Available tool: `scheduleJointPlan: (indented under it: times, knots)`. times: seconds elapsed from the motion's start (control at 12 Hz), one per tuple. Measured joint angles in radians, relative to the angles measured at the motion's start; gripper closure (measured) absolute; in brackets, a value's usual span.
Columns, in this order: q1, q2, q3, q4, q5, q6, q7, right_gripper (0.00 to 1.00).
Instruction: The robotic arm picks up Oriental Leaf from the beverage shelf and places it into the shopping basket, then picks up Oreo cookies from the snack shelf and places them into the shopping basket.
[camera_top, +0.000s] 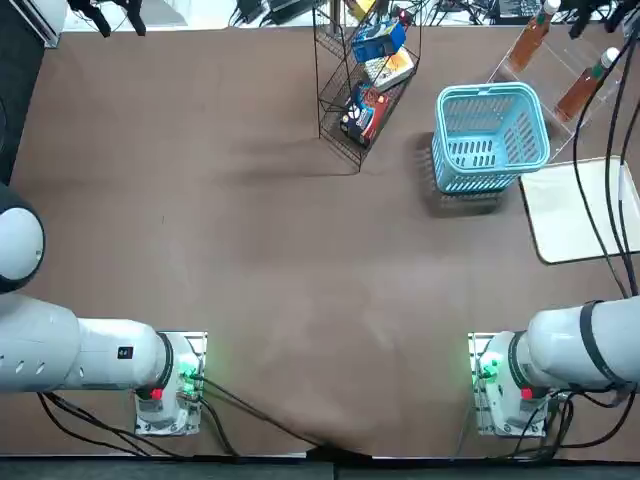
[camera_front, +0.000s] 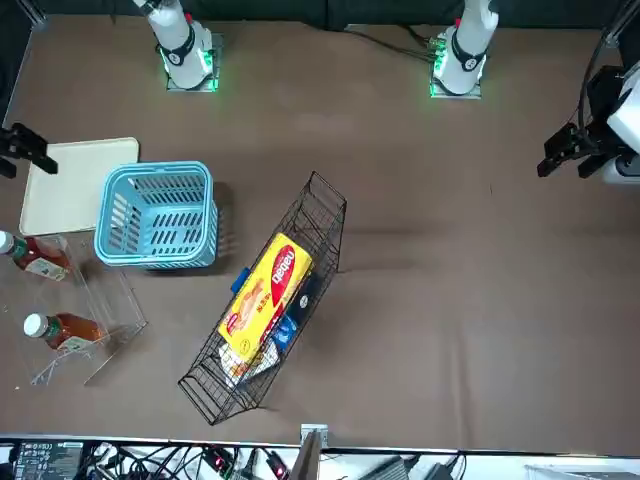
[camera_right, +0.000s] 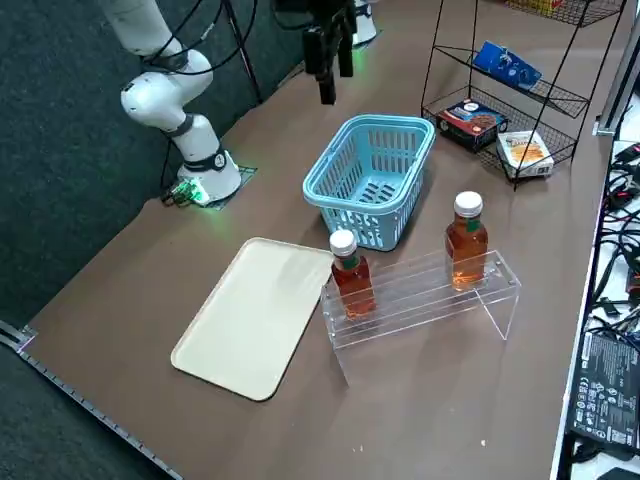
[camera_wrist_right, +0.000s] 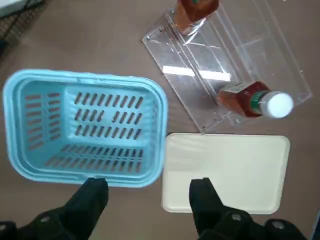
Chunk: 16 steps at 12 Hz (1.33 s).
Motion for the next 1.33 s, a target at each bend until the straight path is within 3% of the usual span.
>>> scheduleJointPlan:
  times: [0.5, 0.92, 1.33]
  knots:
    - [-0.131, 0.051, -0.005, 0.016, 0.0, 0.082, -0.328, 0.0]
    - [-0.223, 0.184, -0.006, 0.166, 0.001, 0.098, -0.561, 0.0]
    - [-0.238, 0.285, -0.005, 0.261, 0.001, 0.113, -0.653, 0.0]
